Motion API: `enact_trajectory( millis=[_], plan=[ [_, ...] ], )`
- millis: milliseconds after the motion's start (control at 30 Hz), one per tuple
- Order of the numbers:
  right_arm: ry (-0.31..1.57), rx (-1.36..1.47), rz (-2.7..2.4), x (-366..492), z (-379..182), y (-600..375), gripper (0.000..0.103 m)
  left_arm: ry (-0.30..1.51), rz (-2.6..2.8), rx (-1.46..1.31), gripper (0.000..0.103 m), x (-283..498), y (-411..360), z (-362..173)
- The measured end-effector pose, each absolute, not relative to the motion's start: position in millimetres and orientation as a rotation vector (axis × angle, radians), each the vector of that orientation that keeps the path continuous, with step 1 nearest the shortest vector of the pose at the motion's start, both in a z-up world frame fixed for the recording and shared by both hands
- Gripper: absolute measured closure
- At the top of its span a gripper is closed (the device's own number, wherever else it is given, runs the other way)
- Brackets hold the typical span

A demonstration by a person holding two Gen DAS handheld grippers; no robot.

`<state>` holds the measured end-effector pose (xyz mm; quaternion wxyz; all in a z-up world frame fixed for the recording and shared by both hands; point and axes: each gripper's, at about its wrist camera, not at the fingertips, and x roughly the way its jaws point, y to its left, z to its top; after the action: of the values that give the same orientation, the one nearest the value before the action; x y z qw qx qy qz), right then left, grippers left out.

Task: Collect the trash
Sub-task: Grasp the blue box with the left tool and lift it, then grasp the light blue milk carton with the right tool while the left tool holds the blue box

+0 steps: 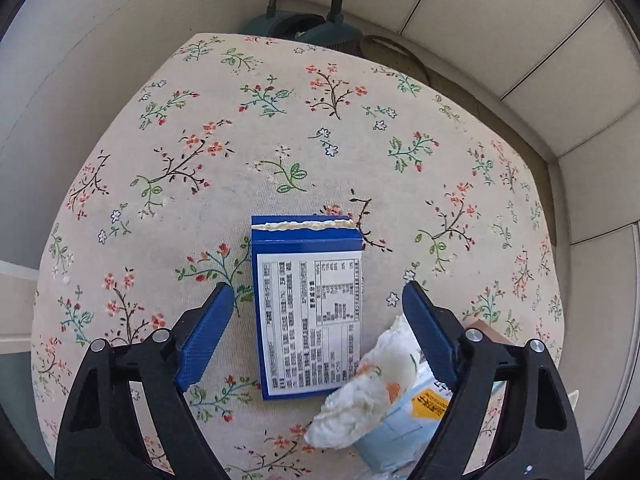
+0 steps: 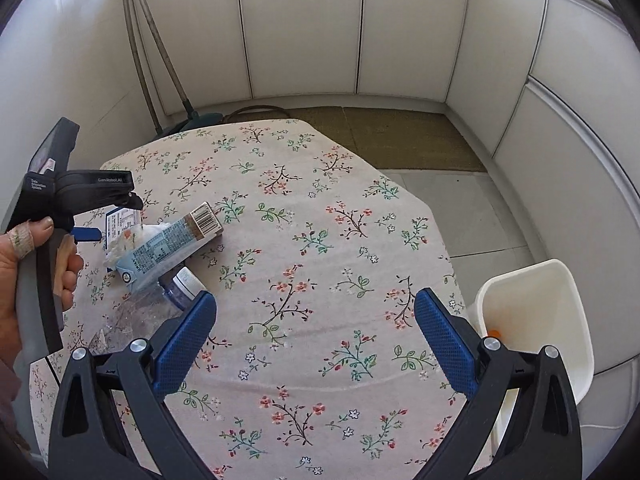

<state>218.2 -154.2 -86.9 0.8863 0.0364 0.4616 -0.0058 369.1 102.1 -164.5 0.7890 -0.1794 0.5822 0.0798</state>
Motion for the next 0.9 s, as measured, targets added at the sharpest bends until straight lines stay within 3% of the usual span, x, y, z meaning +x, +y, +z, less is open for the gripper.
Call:
enact_trajectory(
  millis=[67,133,367,700,900],
  plan=[
    [0.981,0.111,0.000,223,-90,-156,0.007,1.298,0.168,-0.386,0.040,373,104,-175],
    [1.004,0.142,0.016,227,-95,-157,0.007,1.308,0.170,-0.392,0.047,372,110,-180],
    [1.068,0.238,0.091,243,-107,-148,0.007,1.167,0.137,-0.446,0.050,329,136,-145],
    [1.275,0.686,0.211,310,-147,-137,0.007,0.928,0.054,-0.463,0.049,218,134,-51],
    [1.308,0.745,0.209,339,-159,-118,0.007,0.880,-0.012,-0.507,0.049,185,123,-37]
  ],
)
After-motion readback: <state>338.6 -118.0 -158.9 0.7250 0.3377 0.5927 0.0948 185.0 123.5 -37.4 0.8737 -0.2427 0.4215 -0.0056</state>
